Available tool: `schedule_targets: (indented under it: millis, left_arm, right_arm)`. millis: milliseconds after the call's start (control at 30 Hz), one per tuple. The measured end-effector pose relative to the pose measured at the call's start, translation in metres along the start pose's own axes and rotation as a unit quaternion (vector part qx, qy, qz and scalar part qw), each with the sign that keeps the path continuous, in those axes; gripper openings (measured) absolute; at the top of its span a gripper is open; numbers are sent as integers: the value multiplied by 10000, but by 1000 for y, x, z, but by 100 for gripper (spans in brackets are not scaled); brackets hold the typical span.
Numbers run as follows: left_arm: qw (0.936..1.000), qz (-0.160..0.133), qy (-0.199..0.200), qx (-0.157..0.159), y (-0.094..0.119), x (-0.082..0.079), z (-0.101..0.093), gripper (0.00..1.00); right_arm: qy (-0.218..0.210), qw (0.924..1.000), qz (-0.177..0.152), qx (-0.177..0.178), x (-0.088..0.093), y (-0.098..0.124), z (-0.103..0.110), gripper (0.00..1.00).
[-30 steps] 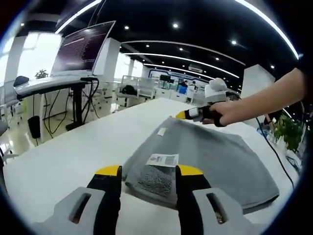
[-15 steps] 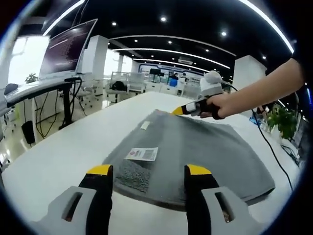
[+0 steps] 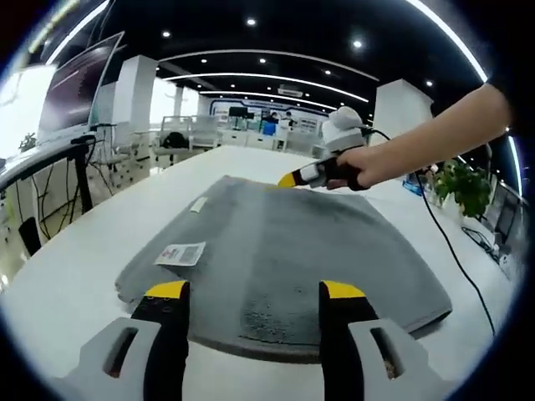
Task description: Fold the towel on the table until its edges align and the towel forms a compact rectangular stack.
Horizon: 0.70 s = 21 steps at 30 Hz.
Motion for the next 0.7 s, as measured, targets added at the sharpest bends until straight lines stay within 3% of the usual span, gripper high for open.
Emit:
schedule_targets:
  millis: [400,700]
  left_arm:
    - [9979,99,-183,619,-2,-7,-45,66]
    - [9905,332,-461,1253,2,-4,-85,66]
  right_arm:
    - [-33,9998,128,144,15,27,-23,33]
    - [-36,9993,221,297,22,56,-45,33]
Point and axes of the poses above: the point that each gripper's makers call its tool centre point, and the gripper's own axes: y roughly backward along the fingers, z roughly to its left, x roughly out of its underside, the point moved 7 cm from there along y, roughly backward along the fingers, and after that the axes turned 5 degrees about -z, right-handed, at the moved point
